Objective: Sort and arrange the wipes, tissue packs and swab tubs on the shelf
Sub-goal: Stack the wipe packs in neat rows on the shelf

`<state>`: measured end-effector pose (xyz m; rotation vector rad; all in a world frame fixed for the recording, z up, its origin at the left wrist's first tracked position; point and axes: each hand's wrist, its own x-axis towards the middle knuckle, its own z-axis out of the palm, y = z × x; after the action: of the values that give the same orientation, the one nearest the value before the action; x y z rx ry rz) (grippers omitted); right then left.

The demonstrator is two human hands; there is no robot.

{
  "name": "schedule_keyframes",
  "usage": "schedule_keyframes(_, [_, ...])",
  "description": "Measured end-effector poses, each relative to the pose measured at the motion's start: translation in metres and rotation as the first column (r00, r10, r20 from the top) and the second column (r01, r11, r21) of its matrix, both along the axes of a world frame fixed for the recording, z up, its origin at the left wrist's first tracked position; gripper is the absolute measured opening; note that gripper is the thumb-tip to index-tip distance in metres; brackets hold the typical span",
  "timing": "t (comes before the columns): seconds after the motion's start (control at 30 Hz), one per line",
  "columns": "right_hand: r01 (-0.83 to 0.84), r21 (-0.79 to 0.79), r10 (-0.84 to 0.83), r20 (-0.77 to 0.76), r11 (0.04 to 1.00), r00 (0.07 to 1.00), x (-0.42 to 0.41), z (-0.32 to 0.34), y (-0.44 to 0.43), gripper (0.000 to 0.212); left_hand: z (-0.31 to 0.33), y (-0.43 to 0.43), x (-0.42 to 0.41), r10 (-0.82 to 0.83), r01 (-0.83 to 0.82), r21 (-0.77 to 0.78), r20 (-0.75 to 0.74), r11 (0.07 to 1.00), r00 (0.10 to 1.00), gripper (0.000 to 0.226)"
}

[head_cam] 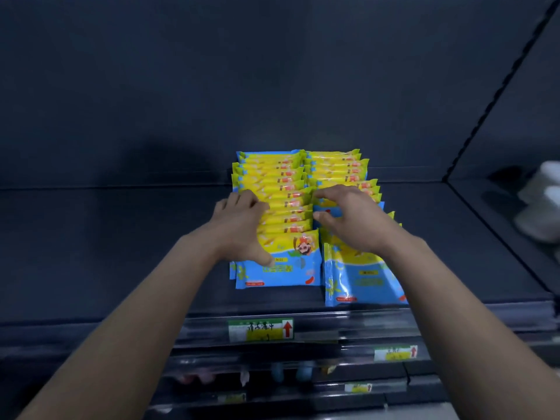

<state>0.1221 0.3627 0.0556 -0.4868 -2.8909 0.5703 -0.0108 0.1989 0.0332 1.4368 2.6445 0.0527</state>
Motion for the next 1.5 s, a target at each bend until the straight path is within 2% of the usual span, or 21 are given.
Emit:
schedule_keyframes(0.1, [0.045, -0.002, -0.045, -0.007, 0.999, 0.999, 0.0, -0.002, -0.002, 0.043, 0.002, 0.005, -0.001, -0.043, 0.044, -0.034, 0.036, 0.998, 0.998, 0.111])
schedule_keyframes(0.2, [0.088, 0.004, -0.088, -0.016, 0.996, 0.996, 0.003, -0.003, 0.0, 0.043, 0.006, 0.007, -0.001, -0.066, 0.066, 0.0, 0.077, 0.998, 0.995, 0.115])
schedule_keyframes(0.27, [0.111, 0.004, -0.111, -0.022, 0.994, 0.994, 0.006, -0.003, 0.003, 0.043, 0.009, 0.009, 0.001, -0.082, 0.083, -0.016, 0.047, 0.996, 0.996, 0.119])
schedule_keyframes(0.37, [0.124, 0.014, -0.123, -0.04, 0.992, 0.992, 0.011, -0.003, 0.007, 0.042, 0.013, 0.016, 0.005, -0.108, 0.104, -0.107, -0.03, 0.989, 0.994, 0.112])
schedule_keyframes(0.47, [0.14, 0.002, -0.139, -0.036, 0.99, 0.99, 0.017, -0.002, 0.015, 0.045, 0.014, 0.02, 0.01, -0.08, 0.087, -0.126, 0.06, 0.988, 0.995, 0.107])
schedule_keyframes(0.53, [0.16, -0.062, -0.157, 0.056, 0.985, 0.986, 0.024, 0.001, 0.023, 0.059, 0.014, 0.021, 0.012, -0.074, 0.087, -0.128, 0.107, 0.988, 0.991, 0.117])
schedule_keyframes(0.63, [0.164, -0.135, -0.109, 0.341, 0.977, 0.934, 0.035, 0.004, 0.03, 0.096, 0.015, 0.021, 0.012, -0.077, 0.091, -0.152, 0.097, 0.984, 0.992, 0.125])
schedule_keyframes(0.7, [0.075, -0.063, -0.037, 0.461, 0.995, 0.886, 0.039, 0.003, 0.03, 0.104, 0.015, 0.022, 0.013, -0.063, 0.075, -0.16, 0.081, 0.984, 0.995, 0.123])
schedule_keyframes(0.8, [0.01, 0.073, -0.045, 0.497, 0.997, 0.866, 0.042, -0.003, 0.027, 0.112, 0.012, 0.021, 0.018, -0.047, 0.056, -0.169, 0.057, 0.984, 0.997, 0.121])
schedule_keyframes(0.97, [-0.002, 0.144, -0.058, 0.407, 0.99, 0.912, 0.042, -0.01, 0.024, 0.105, 0.012, 0.018, 0.026, -0.04, 0.048, -0.189, 0.043, 0.981, 0.998, 0.12])
schedule_keyframes(1.2, [-0.053, 0.203, -0.019, 0.338, 0.978, 0.941, 0.036, -0.011, 0.027, 0.086, 0.014, 0.017, 0.029, -0.053, 0.062, -0.13, 0.07, 0.99, 0.996, 0.114])
schedule_keyframes(1.37, [-0.033, 0.184, -0.022, 0.285, 0.982, 0.958, 0.036, -0.013, 0.03, 0.085, 0.01, 0.015, 0.035, -0.085, 0.087, -0.033, 0.074, 0.996, 0.994, 0.104])
schedule_keyframes(1.5, [-0.056, 0.15, 0.009, 0.3, 0.987, 0.954, 0.036, -0.01, 0.025, 0.073, 0.005, 0.017, 0.039, -0.093, 0.092, -0.036, -0.012, 0.995, 0.996, 0.106])
